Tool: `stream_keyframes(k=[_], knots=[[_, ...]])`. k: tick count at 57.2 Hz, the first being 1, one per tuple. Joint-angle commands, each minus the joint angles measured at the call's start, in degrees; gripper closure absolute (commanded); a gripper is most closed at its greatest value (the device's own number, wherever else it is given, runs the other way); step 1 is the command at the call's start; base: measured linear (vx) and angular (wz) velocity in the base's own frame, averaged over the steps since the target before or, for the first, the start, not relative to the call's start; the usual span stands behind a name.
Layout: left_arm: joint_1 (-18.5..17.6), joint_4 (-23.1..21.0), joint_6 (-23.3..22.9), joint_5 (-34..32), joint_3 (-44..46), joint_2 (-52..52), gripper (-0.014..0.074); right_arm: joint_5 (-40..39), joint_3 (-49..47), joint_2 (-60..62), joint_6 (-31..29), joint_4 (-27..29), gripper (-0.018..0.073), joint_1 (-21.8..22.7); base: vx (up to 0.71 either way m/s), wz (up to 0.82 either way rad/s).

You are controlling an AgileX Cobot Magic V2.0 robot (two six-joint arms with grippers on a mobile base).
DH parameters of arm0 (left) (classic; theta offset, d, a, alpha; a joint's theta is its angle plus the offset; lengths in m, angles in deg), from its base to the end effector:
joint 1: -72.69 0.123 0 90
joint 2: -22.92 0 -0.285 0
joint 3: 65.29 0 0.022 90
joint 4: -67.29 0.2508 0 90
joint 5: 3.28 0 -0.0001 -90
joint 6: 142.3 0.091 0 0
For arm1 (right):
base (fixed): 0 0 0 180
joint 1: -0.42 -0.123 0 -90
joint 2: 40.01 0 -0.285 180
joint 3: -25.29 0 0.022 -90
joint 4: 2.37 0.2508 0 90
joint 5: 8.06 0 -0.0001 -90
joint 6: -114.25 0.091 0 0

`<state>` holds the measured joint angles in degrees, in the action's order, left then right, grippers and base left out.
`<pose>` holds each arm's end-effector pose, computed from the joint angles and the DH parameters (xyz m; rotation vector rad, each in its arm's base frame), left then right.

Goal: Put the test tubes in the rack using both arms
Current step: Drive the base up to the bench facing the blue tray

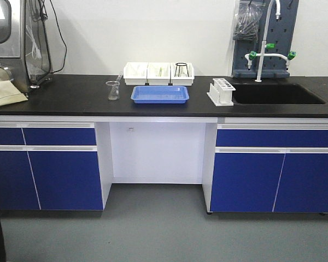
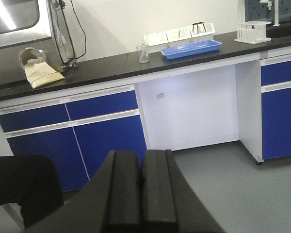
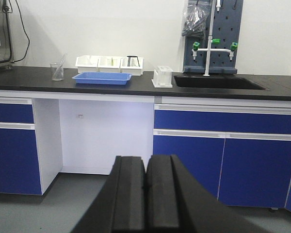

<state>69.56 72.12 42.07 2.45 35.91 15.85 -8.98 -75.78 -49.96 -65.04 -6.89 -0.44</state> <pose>0.0566 -0.0023 0.1955 0.1649 1.5905 0.0887 0.0605 0.0010 0.2023 -0.0636 1.5341 -0.0400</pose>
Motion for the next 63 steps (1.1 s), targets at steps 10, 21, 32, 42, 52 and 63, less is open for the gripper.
stream_keyframes(k=[10, 21, 32, 42, 52, 63], knots=[[0.0, -0.6, -0.2, -4.4, 1.5, 0.0, 0.0601, -4.6, 0.8, -1.2, 0.0, -0.1, 0.0568, 0.3, 0.00, 0.00], [0.0, -0.6, -0.2, -4.4, 1.5, 0.0, 0.0601, -4.6, 0.8, -1.2, 0.0, -0.1, 0.0568, 0.3, 0.00, 0.00], [0.0, -0.6, -0.2, -4.4, 1.5, 0.0, 0.0601, -4.6, 0.8, -1.2, 0.0, -0.1, 0.0568, 0.3, 0.00, 0.00], [0.0, -0.6, -0.2, -4.4, 1.5, 0.0, 0.0601, -4.6, 0.8, -1.2, 0.0, -0.1, 0.0568, 0.3, 0.00, 0.00], [0.0, -0.6, -0.2, -4.4, 1.5, 0.0, 0.0601, -4.6, 0.8, -1.2, 0.0, -0.1, 0.0568, 0.3, 0.02, -0.03], [0.0, -0.6, -0.2, -4.4, 1.5, 0.0, 0.0601, -4.6, 0.8, -1.2, 0.0, -0.1, 0.0568, 0.3, 0.05, -0.02]])
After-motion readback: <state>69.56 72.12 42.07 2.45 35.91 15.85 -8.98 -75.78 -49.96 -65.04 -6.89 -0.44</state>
